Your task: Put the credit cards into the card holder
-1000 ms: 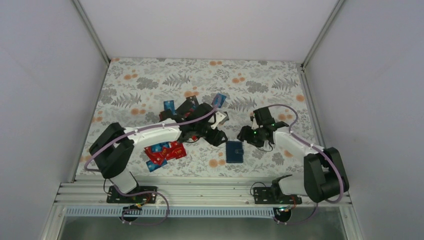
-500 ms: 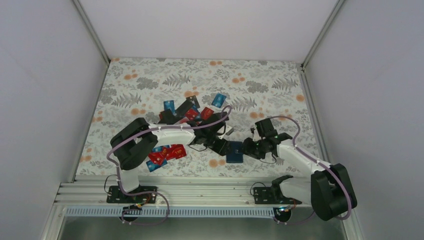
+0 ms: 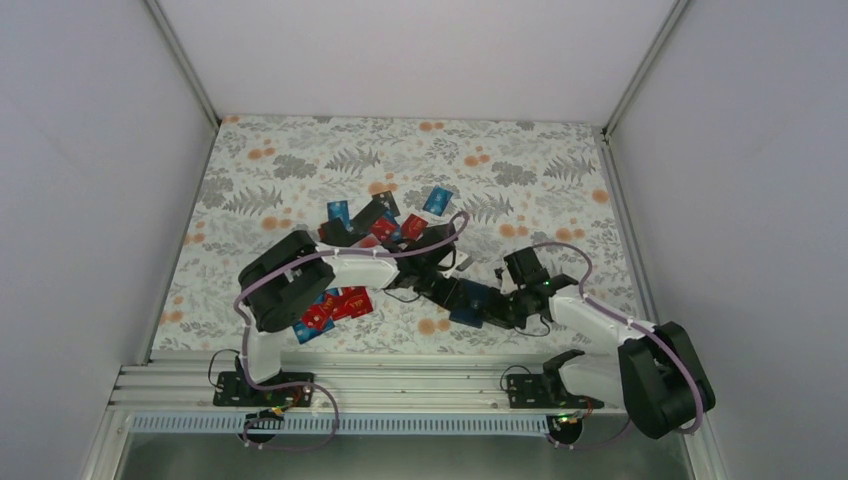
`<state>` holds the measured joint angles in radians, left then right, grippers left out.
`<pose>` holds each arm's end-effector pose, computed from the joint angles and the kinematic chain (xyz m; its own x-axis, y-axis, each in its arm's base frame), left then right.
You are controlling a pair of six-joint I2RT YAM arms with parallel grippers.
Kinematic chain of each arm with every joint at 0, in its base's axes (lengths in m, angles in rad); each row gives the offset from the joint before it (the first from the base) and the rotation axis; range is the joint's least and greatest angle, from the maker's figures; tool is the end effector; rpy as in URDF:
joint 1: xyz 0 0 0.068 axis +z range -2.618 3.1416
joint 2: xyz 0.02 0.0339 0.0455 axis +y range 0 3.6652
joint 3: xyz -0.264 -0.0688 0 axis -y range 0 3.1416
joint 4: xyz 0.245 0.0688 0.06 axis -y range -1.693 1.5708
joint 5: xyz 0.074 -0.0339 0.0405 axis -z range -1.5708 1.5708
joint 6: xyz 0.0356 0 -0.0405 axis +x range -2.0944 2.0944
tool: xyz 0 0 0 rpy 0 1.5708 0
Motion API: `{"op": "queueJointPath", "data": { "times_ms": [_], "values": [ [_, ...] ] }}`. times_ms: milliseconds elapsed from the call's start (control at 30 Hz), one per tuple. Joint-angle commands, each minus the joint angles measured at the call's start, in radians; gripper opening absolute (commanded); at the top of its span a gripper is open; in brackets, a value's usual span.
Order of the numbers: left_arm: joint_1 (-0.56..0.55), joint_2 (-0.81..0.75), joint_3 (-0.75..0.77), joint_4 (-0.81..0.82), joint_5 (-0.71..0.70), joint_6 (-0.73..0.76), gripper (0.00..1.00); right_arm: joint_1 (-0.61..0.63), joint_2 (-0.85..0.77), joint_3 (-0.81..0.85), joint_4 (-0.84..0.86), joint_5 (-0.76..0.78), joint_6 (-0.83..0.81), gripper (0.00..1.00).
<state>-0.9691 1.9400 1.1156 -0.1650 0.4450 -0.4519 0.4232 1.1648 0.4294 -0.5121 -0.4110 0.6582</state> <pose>0.2047 -0.3252 0.1319 -0.8089 0.4818 -0.3370 0.5832 0.5851 -0.5634 0.1506 0.0834 0.1351 -0.9850 0.1713 -0.0196 0.1395 0.8582 0.4940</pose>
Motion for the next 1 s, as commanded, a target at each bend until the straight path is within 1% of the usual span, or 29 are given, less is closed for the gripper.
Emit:
{"op": "queueJointPath", "data": {
  "times_ms": [0,133,733,967],
  "values": [
    [-0.003,0.044,0.021,0.043,0.046,-0.003,0.49,0.016,0.015,-0.037,0.081,-0.044,0.002,0.17],
    [0.010,0.044,-0.001,0.083,0.054,-0.013,0.48,0.017,0.038,-0.048,0.106,-0.052,-0.001,0.05],
    [0.112,-0.101,-0.207,0.303,0.096,-0.101,0.40,0.015,0.037,-0.008,0.246,-0.070,0.060,0.04],
    [0.137,-0.101,-0.223,0.334,0.115,-0.089,0.39,0.014,0.023,-0.031,0.316,-0.092,0.065,0.04]
  ]
}}
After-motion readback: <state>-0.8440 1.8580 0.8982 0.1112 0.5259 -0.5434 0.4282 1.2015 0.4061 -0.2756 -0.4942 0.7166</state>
